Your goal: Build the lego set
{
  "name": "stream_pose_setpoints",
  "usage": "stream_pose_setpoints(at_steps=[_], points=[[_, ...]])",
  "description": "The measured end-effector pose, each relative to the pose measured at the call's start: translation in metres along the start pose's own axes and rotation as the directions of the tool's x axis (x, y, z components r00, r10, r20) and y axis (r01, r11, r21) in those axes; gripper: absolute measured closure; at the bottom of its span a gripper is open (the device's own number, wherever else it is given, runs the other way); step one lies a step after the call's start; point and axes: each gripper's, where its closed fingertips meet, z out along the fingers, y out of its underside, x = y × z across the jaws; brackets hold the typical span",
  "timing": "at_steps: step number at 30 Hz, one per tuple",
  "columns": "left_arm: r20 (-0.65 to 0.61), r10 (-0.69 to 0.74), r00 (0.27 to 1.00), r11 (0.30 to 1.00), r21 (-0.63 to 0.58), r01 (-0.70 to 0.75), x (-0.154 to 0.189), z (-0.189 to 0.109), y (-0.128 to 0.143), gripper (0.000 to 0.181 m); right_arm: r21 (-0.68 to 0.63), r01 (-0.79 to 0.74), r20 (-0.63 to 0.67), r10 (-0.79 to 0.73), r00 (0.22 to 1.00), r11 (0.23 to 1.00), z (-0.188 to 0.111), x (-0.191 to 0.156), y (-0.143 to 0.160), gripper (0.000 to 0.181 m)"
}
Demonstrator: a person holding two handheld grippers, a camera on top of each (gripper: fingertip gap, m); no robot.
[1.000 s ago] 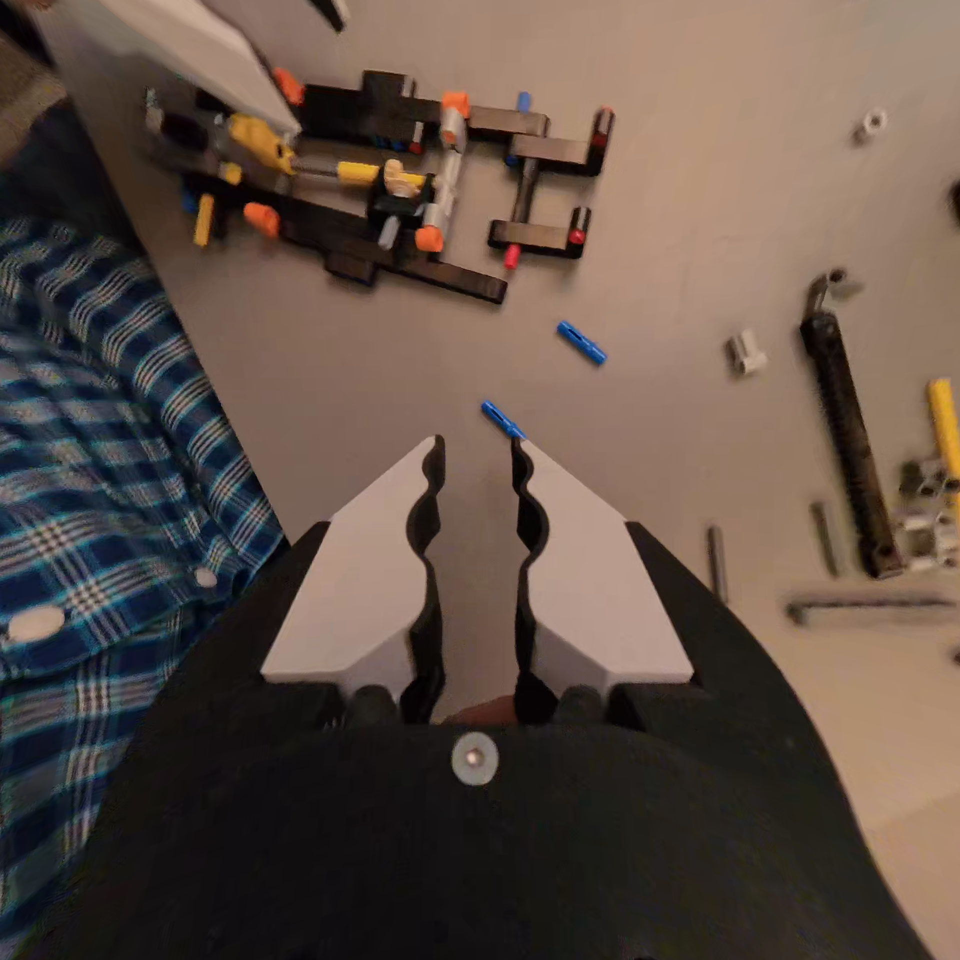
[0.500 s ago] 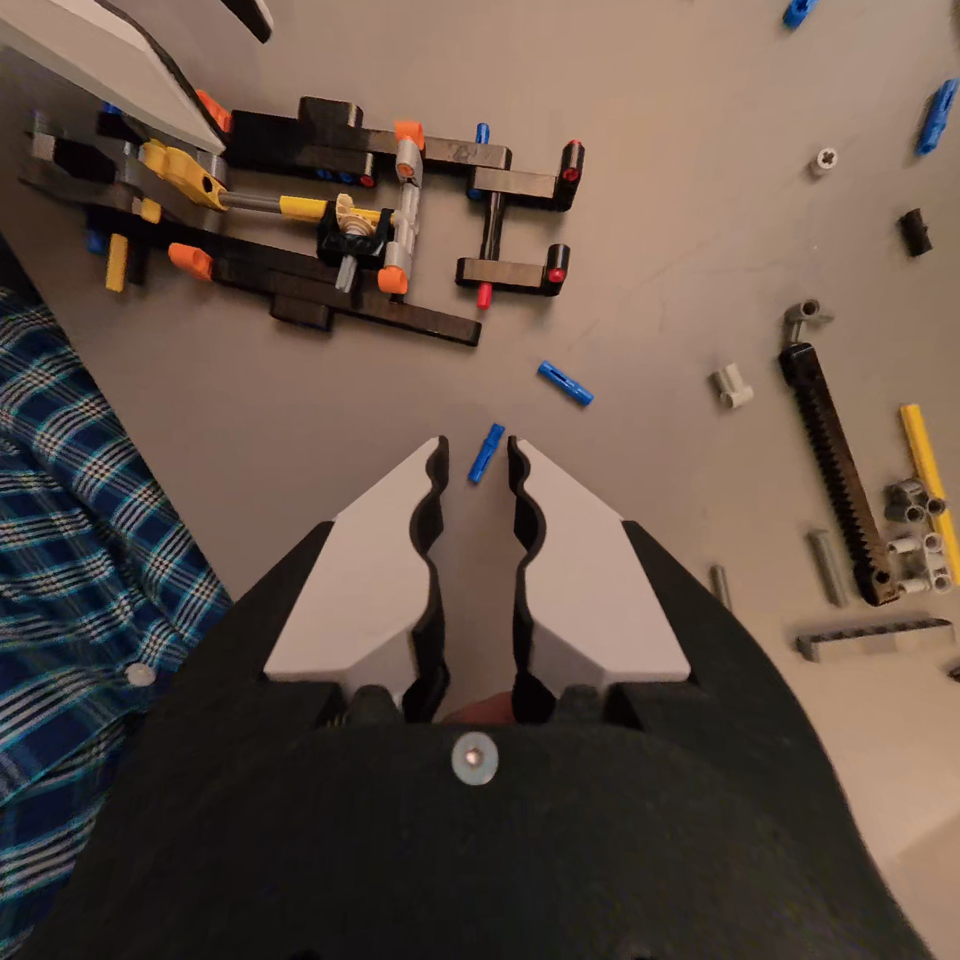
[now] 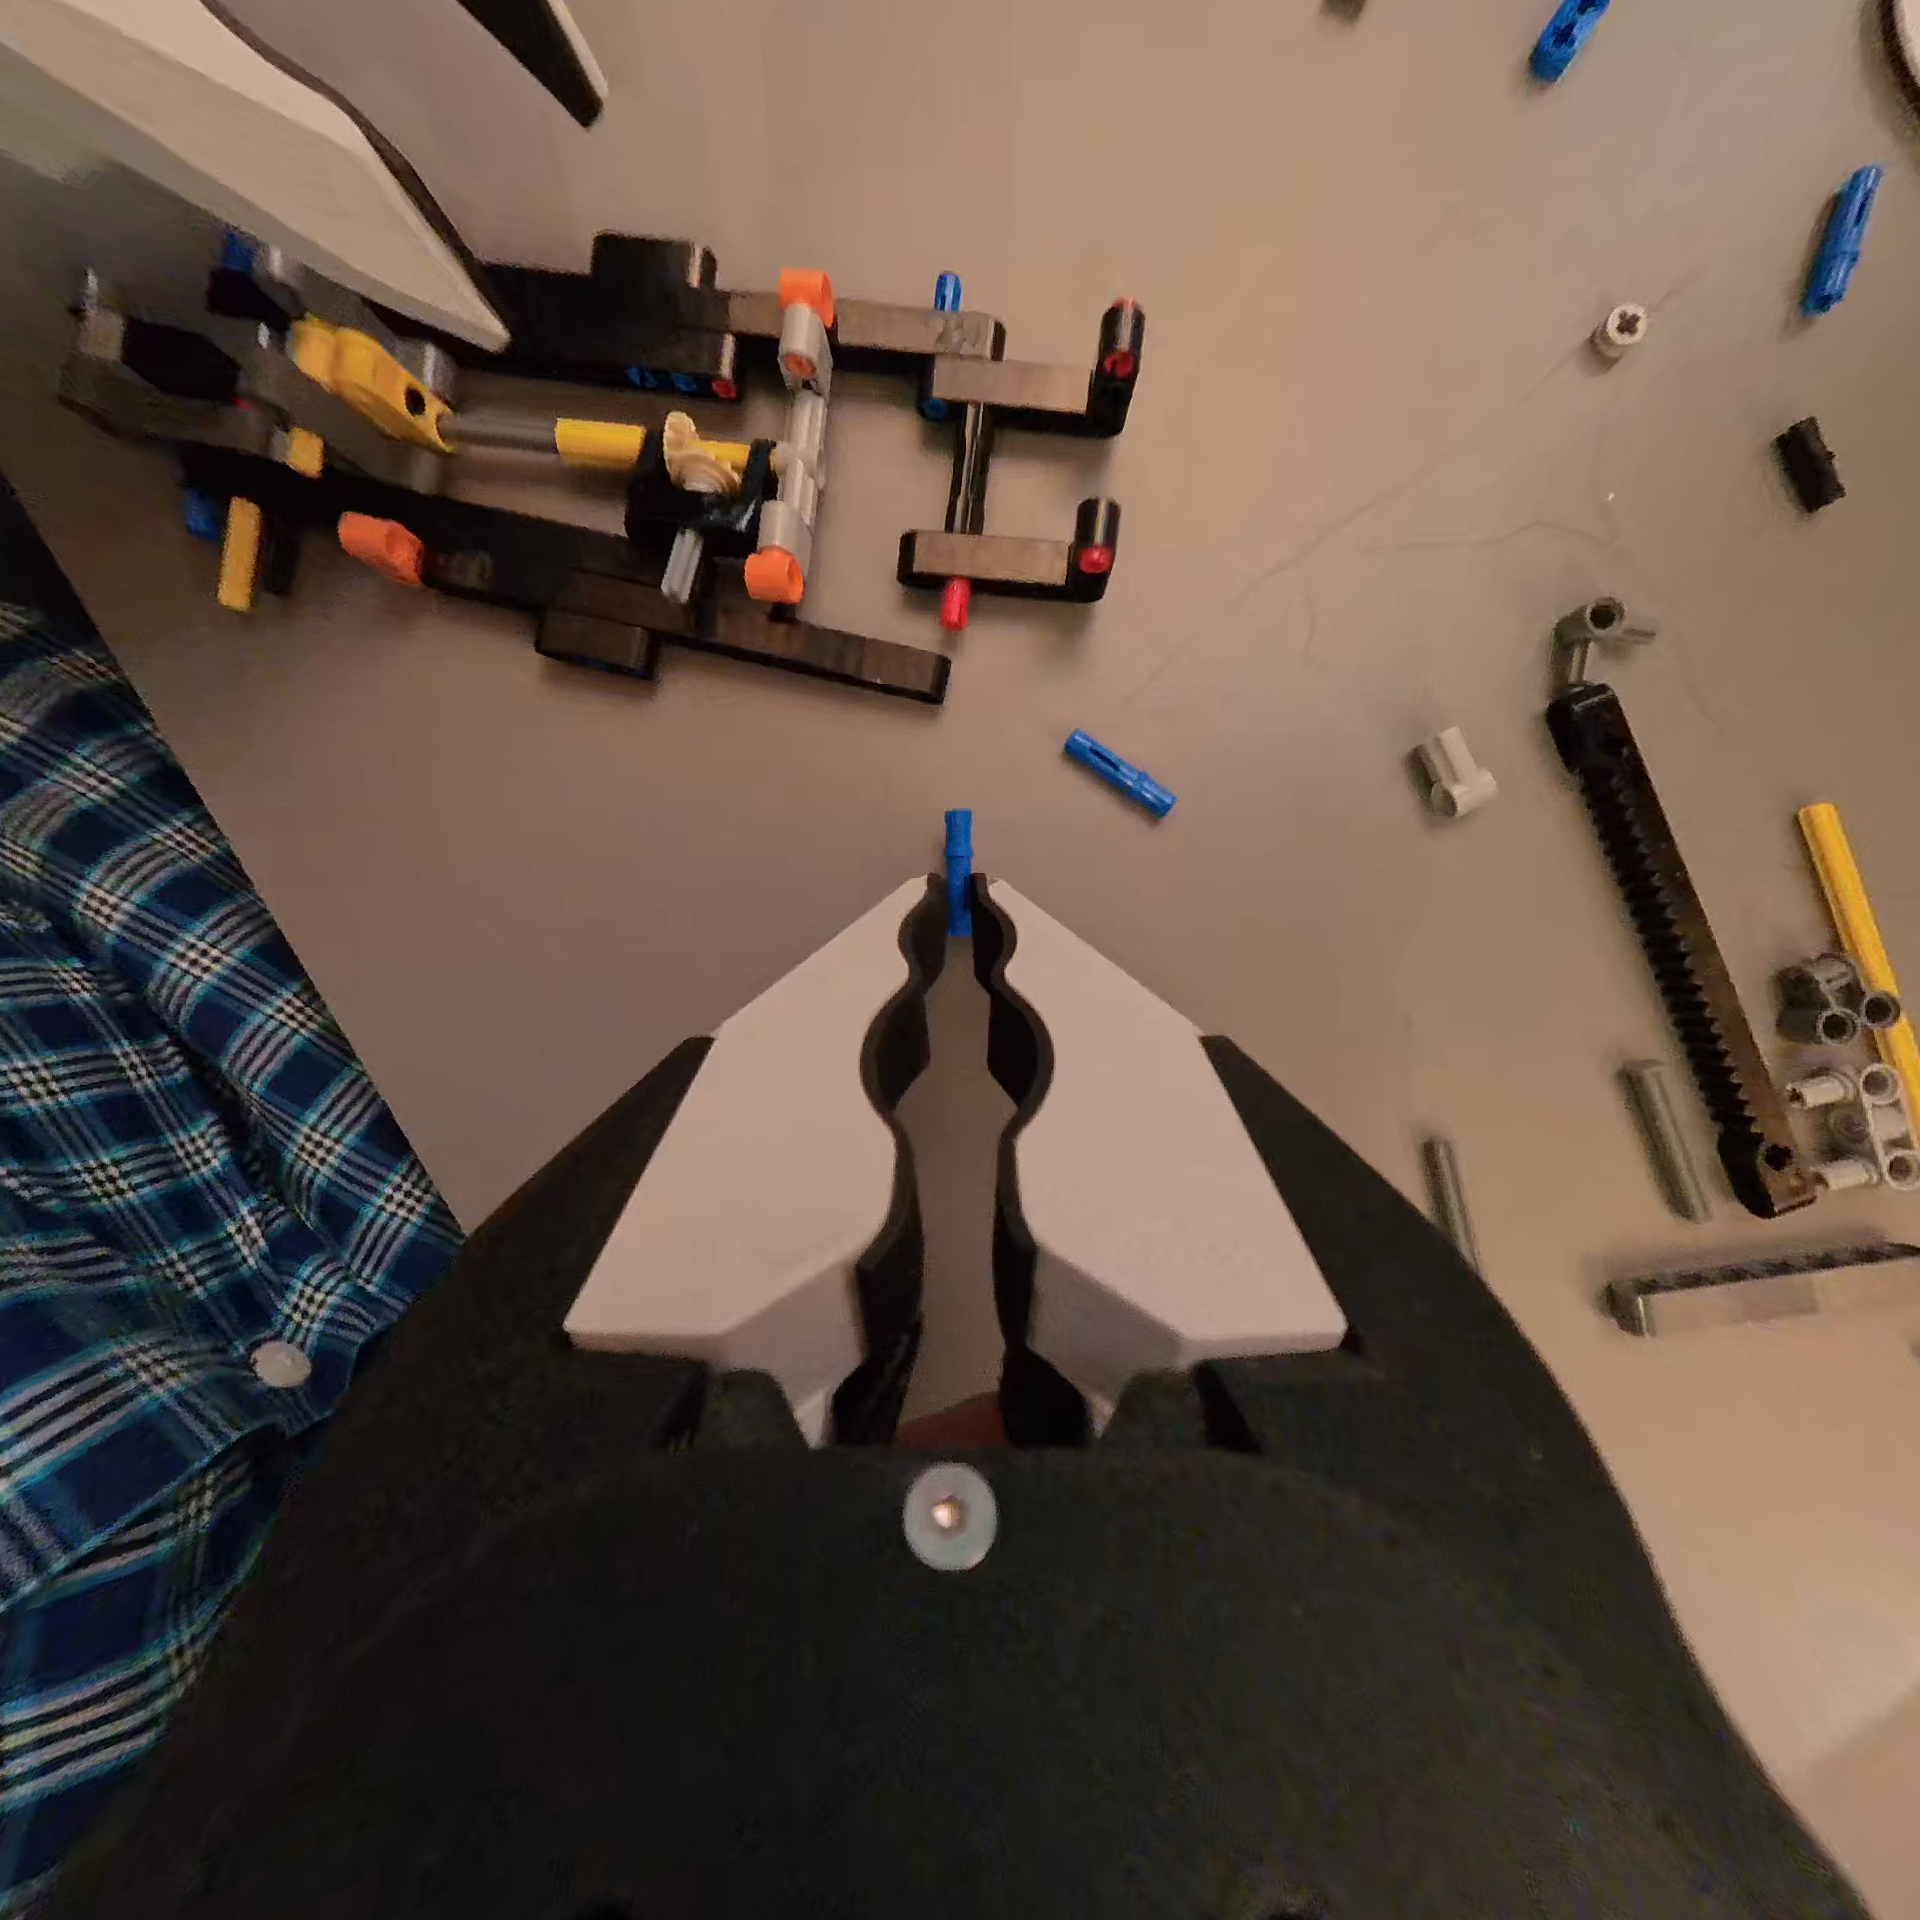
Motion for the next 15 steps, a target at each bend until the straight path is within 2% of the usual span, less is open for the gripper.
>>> stream_pose_setpoints(at_steps=[1,8,15], points=[[0.001,0.009,1.0,1.0,0.008,-0.009,0.0,0.001,-0.003,0.143,0.013,-0.007,0.009,0.007,1.0,1.0,-0.001,0.0,-0.003,0.18],[0.007,0.074,0.997,0.996,0.046,-0.074,-0.004,0.009,-0.027,0.142,0.063,-0.002,0.028,0.0,1.0,0.998,0.002,0.006,-0.025,0.18],[0.02,0.115,0.993,0.993,0.016,-0.115,-0.013,0.025,-0.035,0.142,0.028,0.019,0.043,-0.02,0.999,0.999,0.015,0.007,-0.023,0.18]])
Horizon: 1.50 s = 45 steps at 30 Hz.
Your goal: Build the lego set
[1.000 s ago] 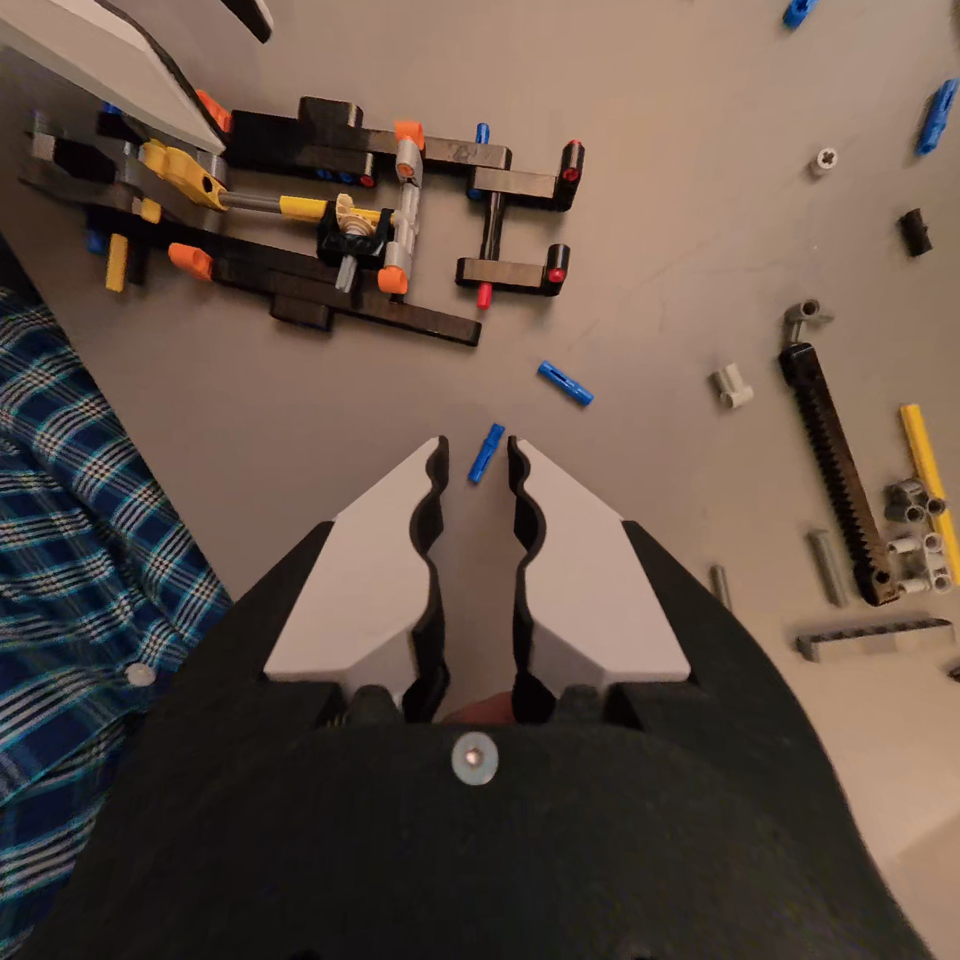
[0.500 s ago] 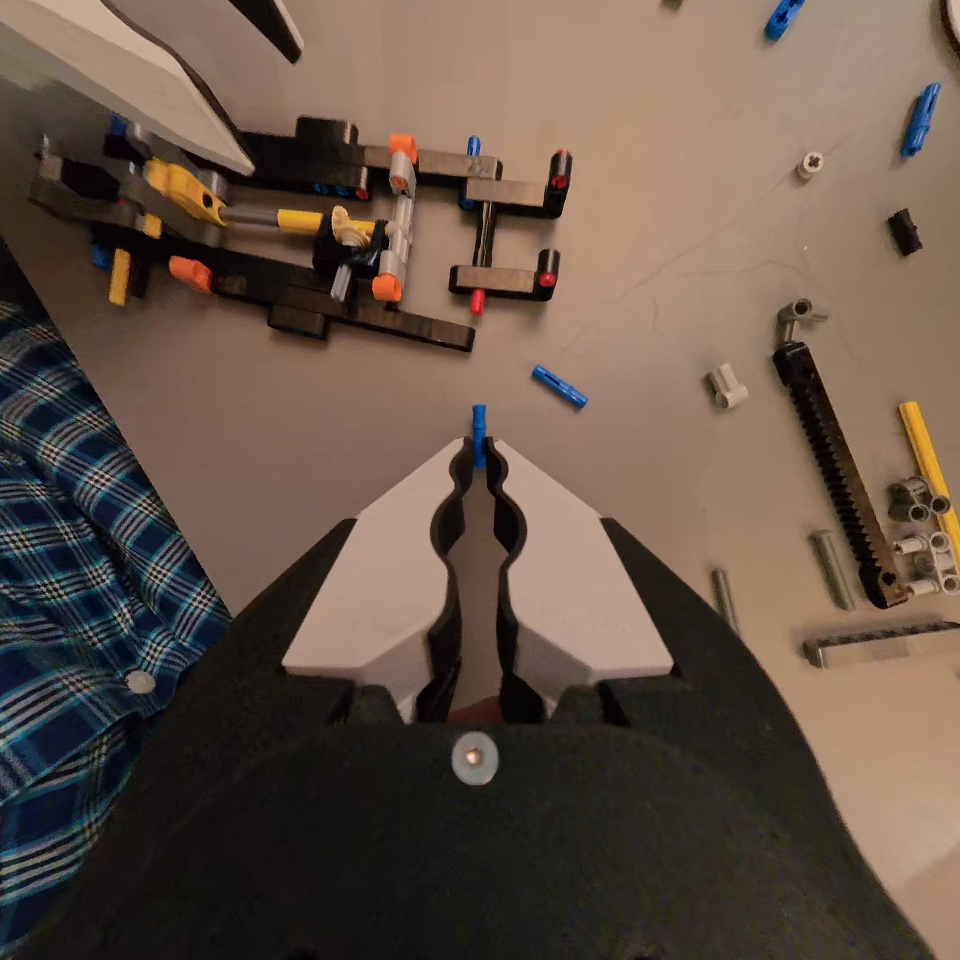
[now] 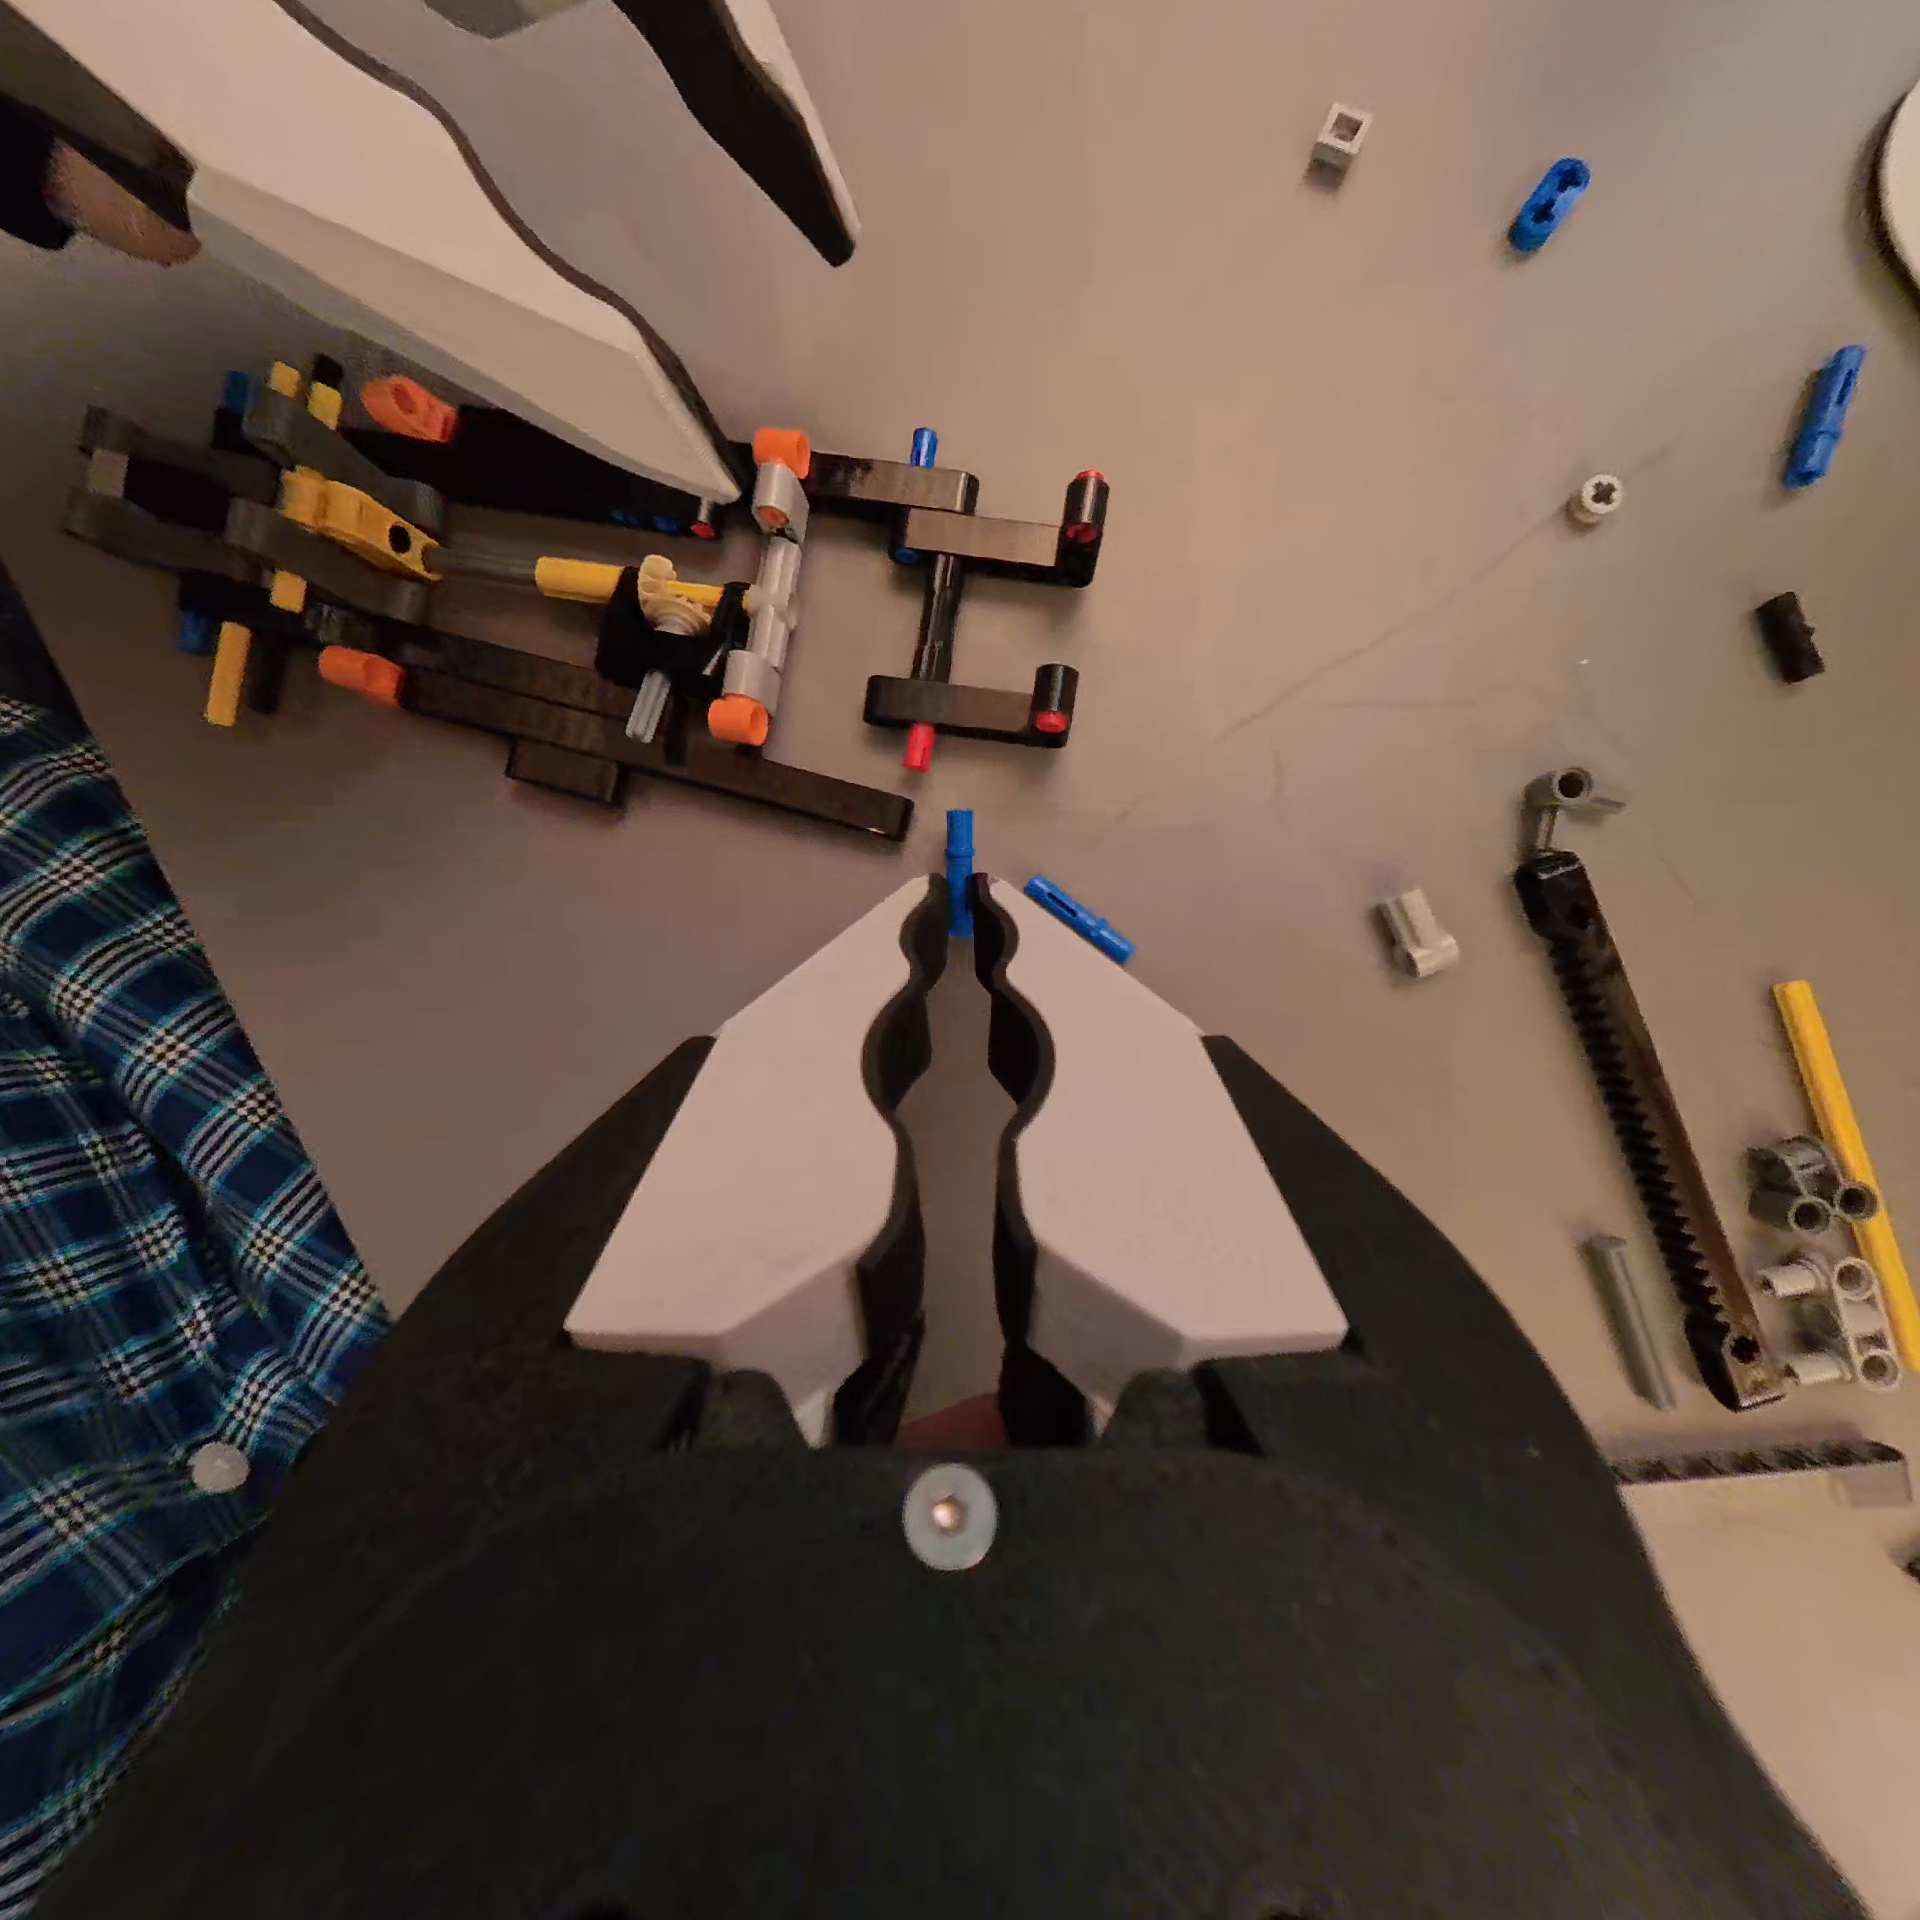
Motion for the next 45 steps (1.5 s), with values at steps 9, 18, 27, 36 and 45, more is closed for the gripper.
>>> stream_pose_setpoints(at_steps=[9,18,27,36,45], points=[[-0.045,0.209,0.977,0.976,0.073,-0.206,0.049,-0.001,-0.018,0.151,0.019,-0.006,0.028,0.006,1.0,1.0,0.004,0.001,-0.001,0.18],[-0.067,0.318,0.946,0.945,-0.059,-0.322,0.069,0.025,0.004,0.146,0.03,0.029,0.072,-0.031,0.997,0.999,0.006,-0.006,-0.003,0.18],[-0.017,0.351,0.936,0.933,-0.078,-0.351,0.065,0.026,0.009,0.162,0.029,0.049,0.111,-0.052,0.992,0.998,0.006,-0.01,-0.003,0.18],[-0.034,0.352,0.935,0.934,-0.053,-0.353,0.066,0.023,0.01,0.167,0.046,0.025,0.121,-0.031,0.992,0.999,0.0,-0.012,-0.005,0.18],[-0.016,0.382,0.924,0.923,-0.048,-0.383,0.069,0.024,0.01,0.168,0.018,0.008,0.142,-0.011,0.99,1.0,-0.003,-0.022,-0.01,0.18]])
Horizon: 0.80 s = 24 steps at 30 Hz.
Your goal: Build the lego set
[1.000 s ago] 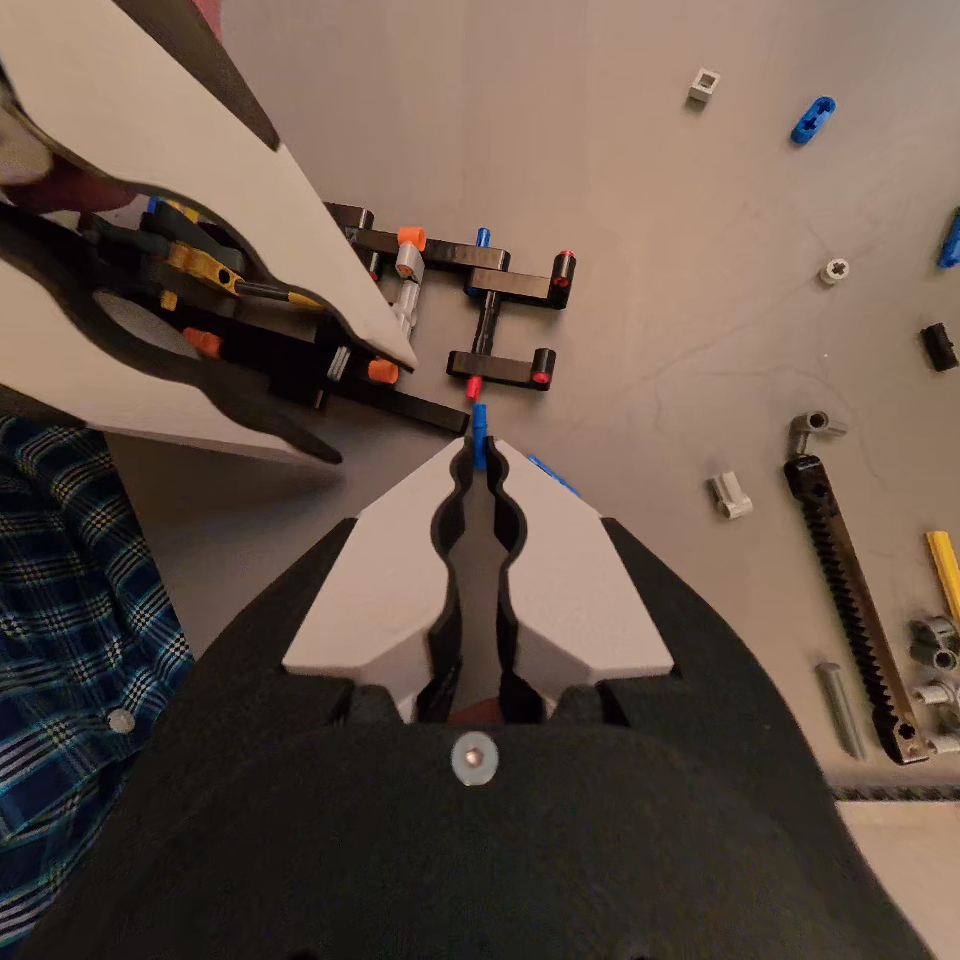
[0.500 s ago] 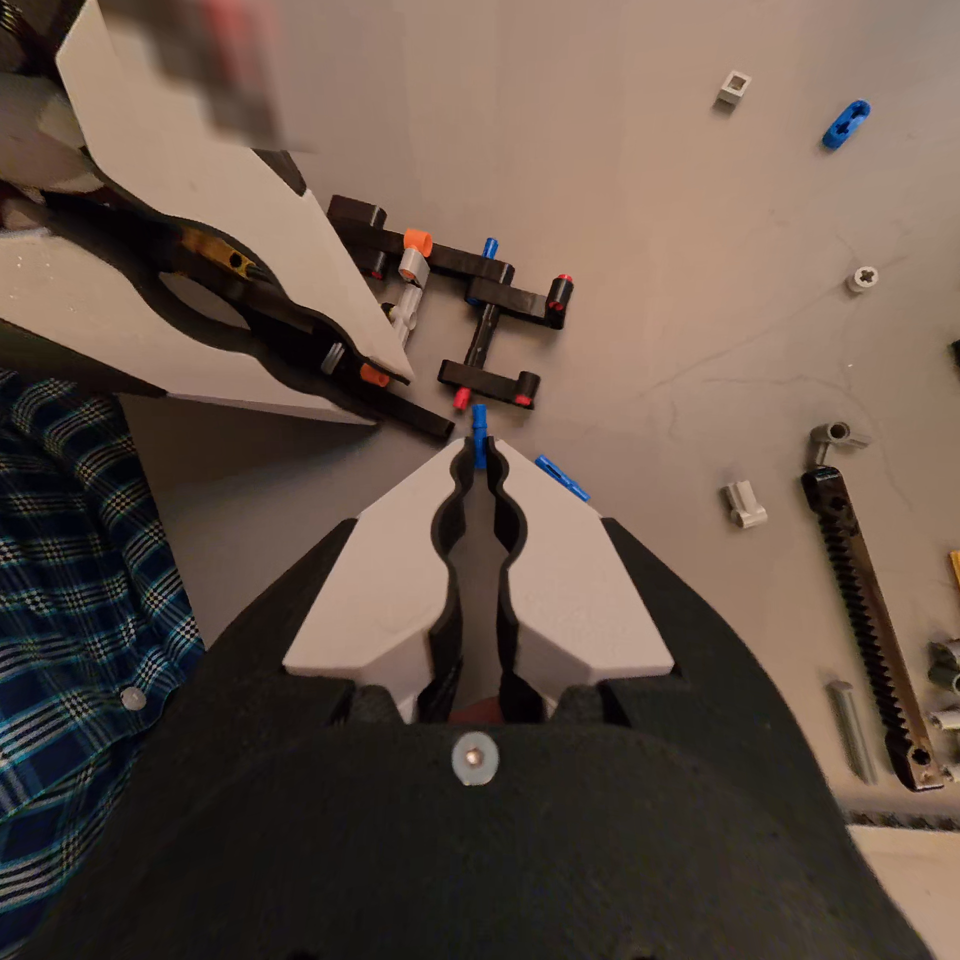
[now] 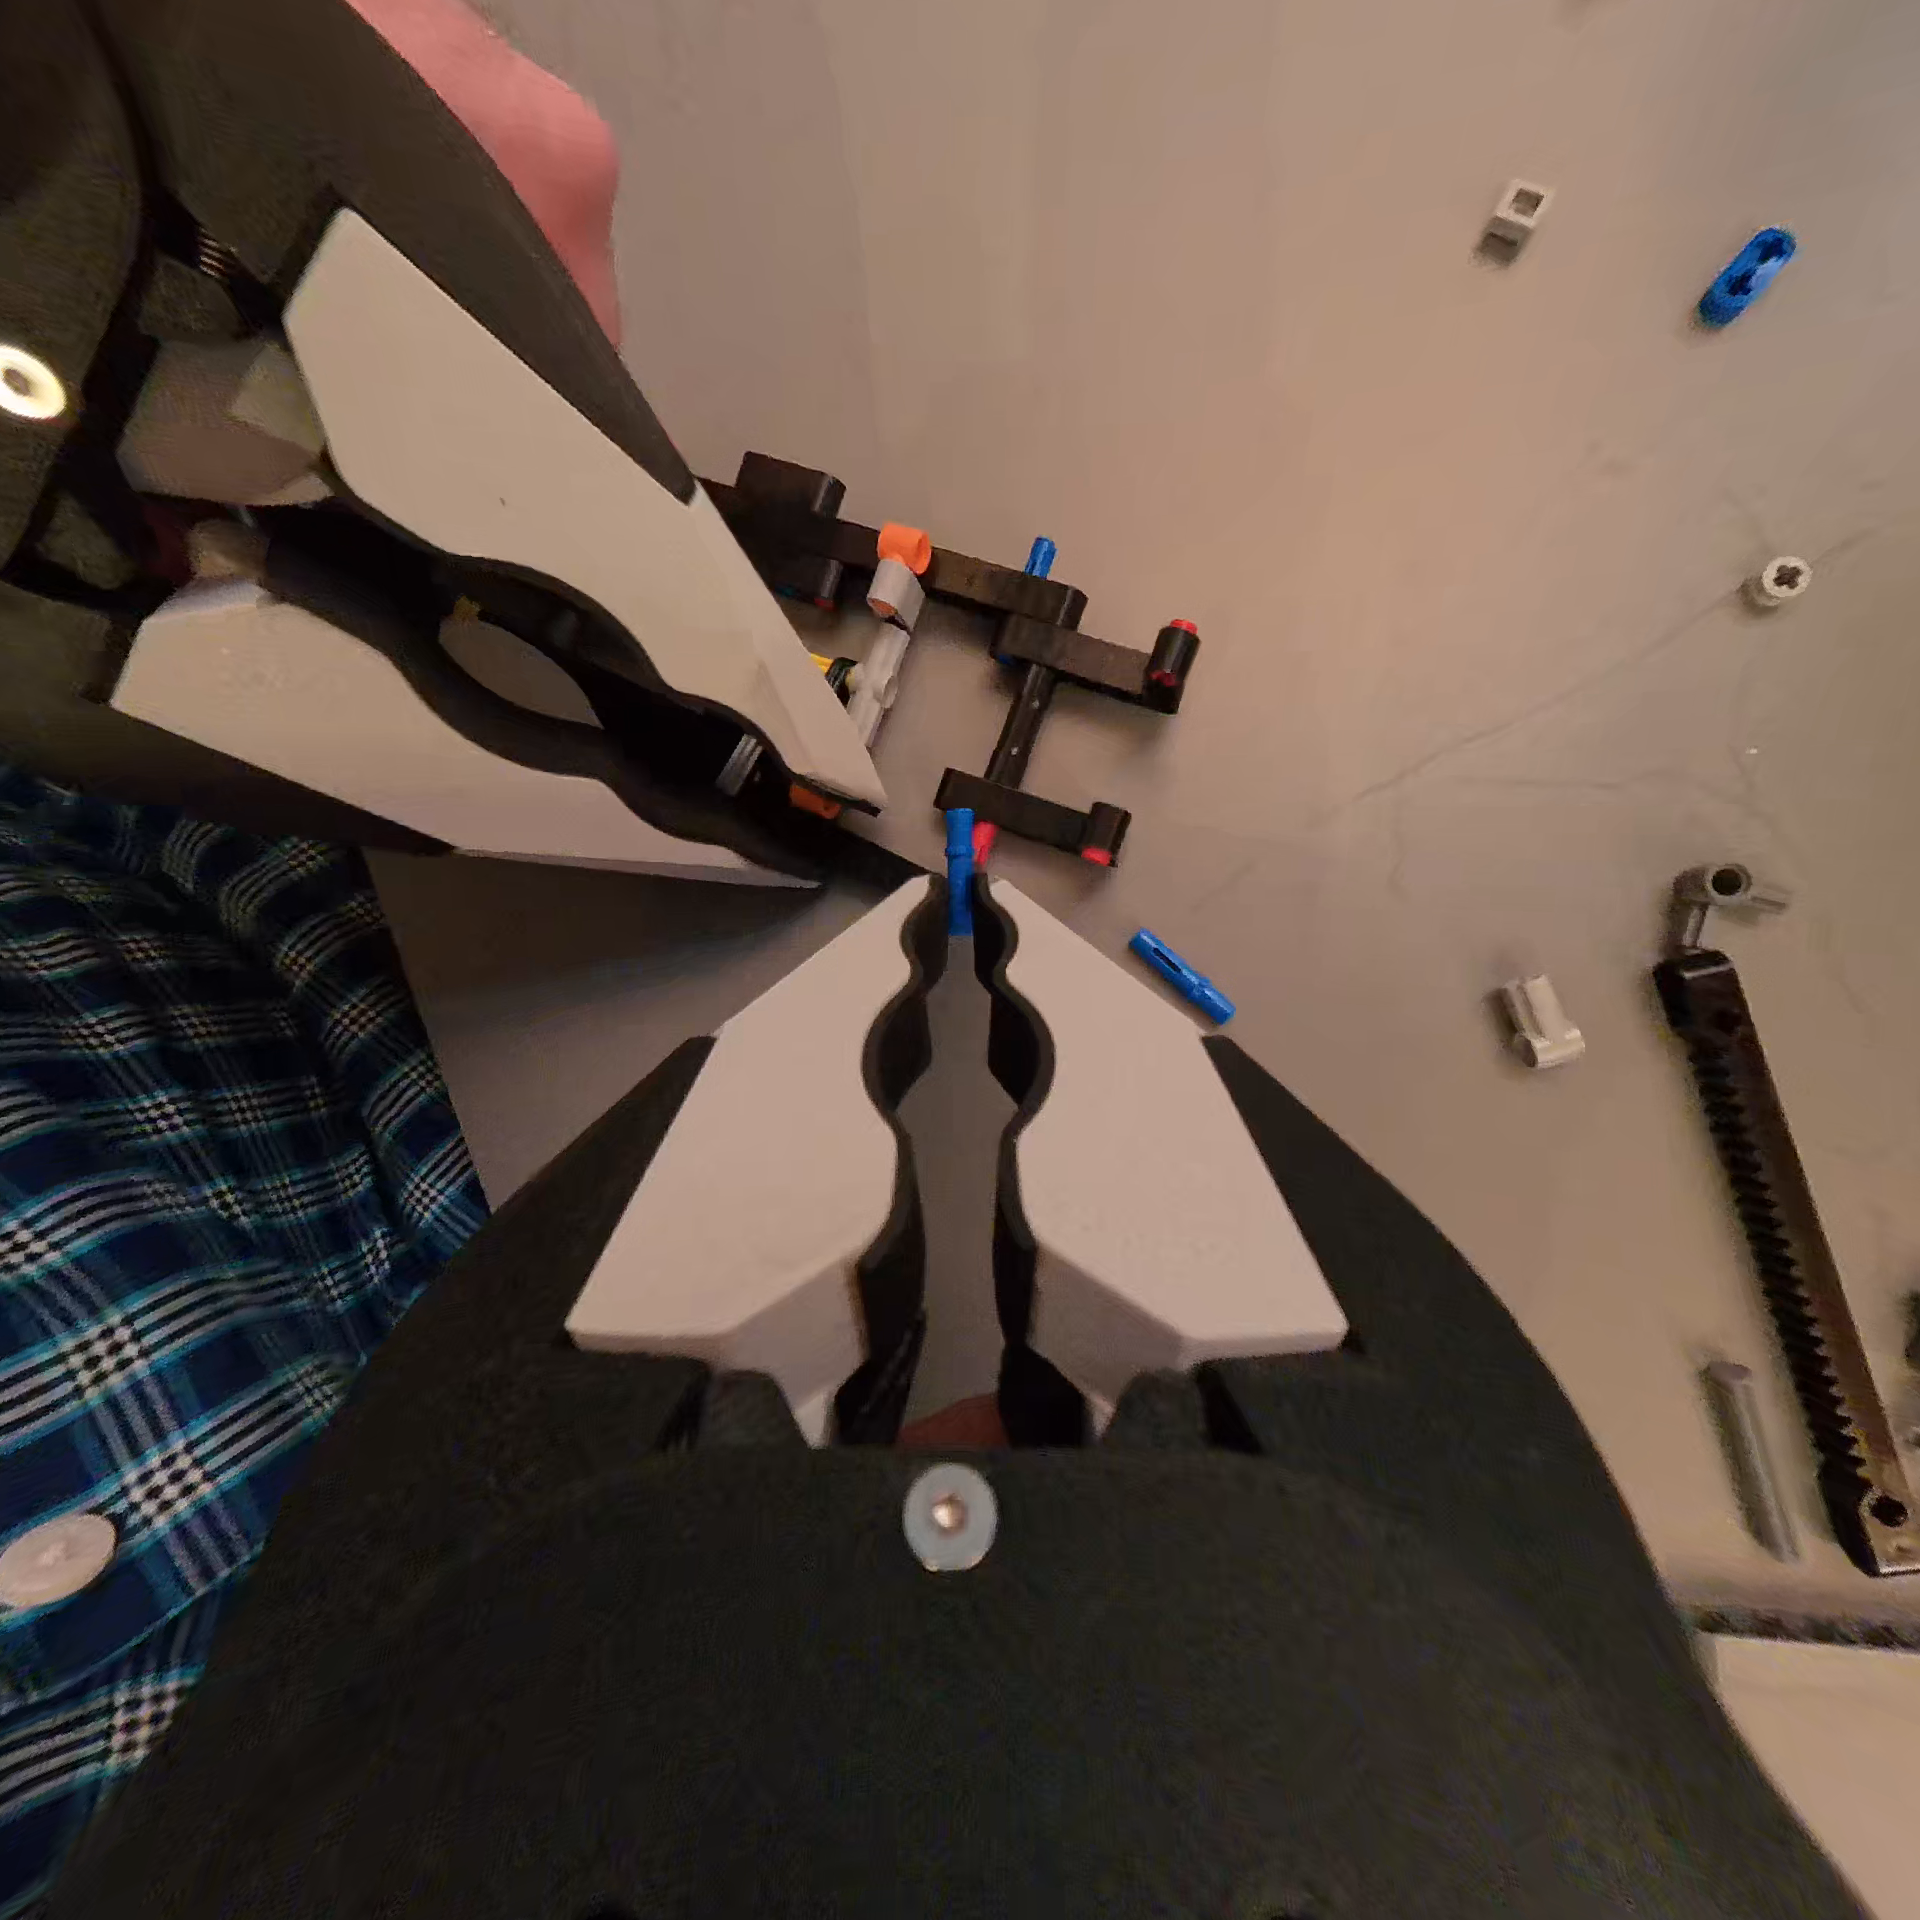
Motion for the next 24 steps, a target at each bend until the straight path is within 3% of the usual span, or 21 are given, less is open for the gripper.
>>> stream_pose_setpoints(at_steps=[24], points=[[-0.025,0.024,0.999,0.999,0.048,-0.022,0.0038,-0.0026,-0.0024,0.169,-0.007,-0.019,-0.019,0.019,1.0,1.0,0.0048,0.0049,0.0102,0.18]])
